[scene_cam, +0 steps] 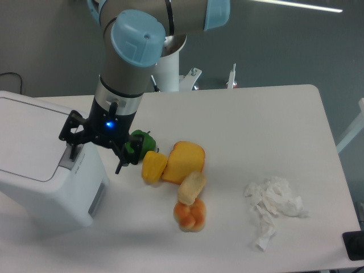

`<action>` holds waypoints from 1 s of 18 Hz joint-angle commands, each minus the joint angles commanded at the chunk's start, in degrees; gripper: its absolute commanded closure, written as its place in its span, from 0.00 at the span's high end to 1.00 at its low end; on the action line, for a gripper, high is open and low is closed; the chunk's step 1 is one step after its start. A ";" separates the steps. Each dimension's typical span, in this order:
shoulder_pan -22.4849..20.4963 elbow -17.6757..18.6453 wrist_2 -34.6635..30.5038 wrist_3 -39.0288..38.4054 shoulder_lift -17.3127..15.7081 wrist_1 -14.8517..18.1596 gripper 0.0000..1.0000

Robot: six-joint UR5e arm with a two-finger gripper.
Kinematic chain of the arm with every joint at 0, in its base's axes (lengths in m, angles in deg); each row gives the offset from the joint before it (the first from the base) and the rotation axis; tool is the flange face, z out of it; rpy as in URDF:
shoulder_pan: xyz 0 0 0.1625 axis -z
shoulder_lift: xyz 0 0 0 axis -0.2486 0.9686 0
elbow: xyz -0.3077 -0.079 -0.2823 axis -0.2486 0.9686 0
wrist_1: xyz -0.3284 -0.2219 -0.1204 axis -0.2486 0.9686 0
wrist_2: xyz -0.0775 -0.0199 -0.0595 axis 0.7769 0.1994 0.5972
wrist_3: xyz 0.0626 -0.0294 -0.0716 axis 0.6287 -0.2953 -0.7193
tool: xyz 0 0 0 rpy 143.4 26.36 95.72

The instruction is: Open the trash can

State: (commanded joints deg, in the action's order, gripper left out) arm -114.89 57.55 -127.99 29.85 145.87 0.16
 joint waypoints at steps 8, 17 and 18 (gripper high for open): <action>0.00 -0.61 0.26 -0.18 -0.35 0.09 1.00; -5.18 -1.67 -0.26 1.40 -0.27 -0.70 1.00; -6.23 -1.58 -1.13 2.97 -0.18 -1.40 1.00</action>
State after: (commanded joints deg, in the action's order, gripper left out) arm -121.12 55.96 -129.13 32.82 145.69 -1.24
